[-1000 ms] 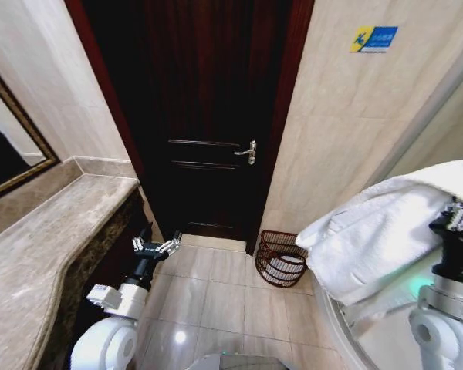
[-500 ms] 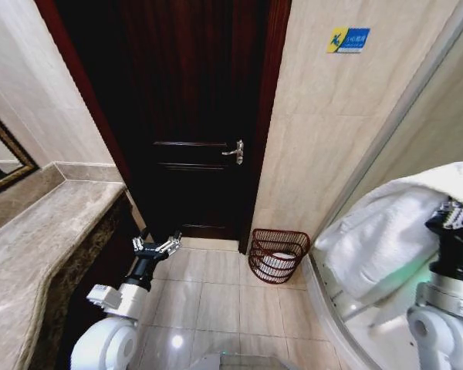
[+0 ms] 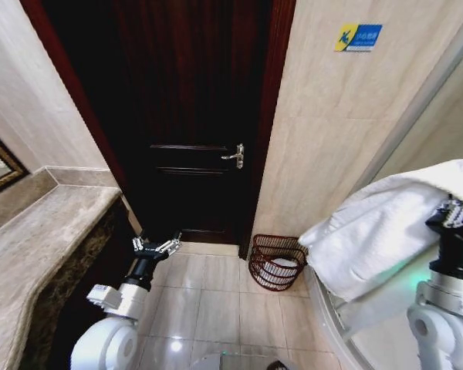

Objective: Discard the used towel into the hamper.

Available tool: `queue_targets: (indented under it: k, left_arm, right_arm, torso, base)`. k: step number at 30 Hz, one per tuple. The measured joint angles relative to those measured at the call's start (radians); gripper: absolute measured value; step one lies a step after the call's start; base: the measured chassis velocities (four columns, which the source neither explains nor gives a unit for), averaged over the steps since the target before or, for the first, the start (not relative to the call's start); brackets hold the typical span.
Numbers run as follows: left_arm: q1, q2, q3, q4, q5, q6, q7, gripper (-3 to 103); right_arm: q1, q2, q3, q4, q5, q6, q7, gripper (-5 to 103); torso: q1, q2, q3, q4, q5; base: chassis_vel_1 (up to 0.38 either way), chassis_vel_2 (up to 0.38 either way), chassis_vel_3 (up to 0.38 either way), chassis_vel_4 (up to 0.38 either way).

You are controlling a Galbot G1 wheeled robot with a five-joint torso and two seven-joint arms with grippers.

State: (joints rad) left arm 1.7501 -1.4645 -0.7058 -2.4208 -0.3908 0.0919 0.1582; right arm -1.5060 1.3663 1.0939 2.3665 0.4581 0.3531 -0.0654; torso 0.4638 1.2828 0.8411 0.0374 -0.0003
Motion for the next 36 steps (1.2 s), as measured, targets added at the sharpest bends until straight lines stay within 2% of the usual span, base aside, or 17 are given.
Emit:
queue_targets:
  k: [8, 15, 16, 25, 36]
  left_arm:
    - [0.000, 0.000, 0.000, 0.000, 0.000, 0.000, 0.000, 100]
    - [0.000, 0.000, 0.000, 0.000, 0.000, 0.000, 0.000, 100]
    - [0.000, 0.000, 0.000, 0.000, 0.000, 0.000, 0.000, 100]
    - [0.000, 0.000, 0.000, 0.000, 0.000, 0.000, 0.000, 100]
    - [0.000, 0.000, 0.000, 0.000, 0.000, 0.000, 0.000, 100]
  right_arm:
    - [0.031, -0.015, -0.040, -0.028, 0.020, -0.016, -0.032, 5]
    - [0.096, -0.114, -0.033, 0.019, 0.031, -0.061, 0.005, 5]
    - [0.114, -0.155, -0.026, 0.021, 0.046, -0.063, 0.006, 5]
    - [0.211, -0.281, -0.024, -0.009, 0.133, -0.069, -0.020, 5]
    - [0.279, -0.344, -0.037, -0.055, 0.174, -0.089, -0.050, 5]
  torso:
    - [0.000, 0.000, 0.000, 0.0000, 0.0007]
    - [0.000, 0.000, 0.000, 0.0000, -0.0009]
    - [0.000, 0.000, 0.000, 0.0001, 0.0007]
    - [0.000, 0.000, 0.000, 0.0001, 0.0000]
    - [0.000, 0.000, 0.000, -0.0001, 0.0004]
  base:
    - [-0.054, 0.043, 0.039, -0.046]
    - [-0.036, 0.045, 0.040, -0.036]
    - [0.000, 0.000, 0.000, 0.000]
    - [0.000, 0.000, 0.000, 0.000]
    - [0.000, 0.000, 0.000, 0.000]
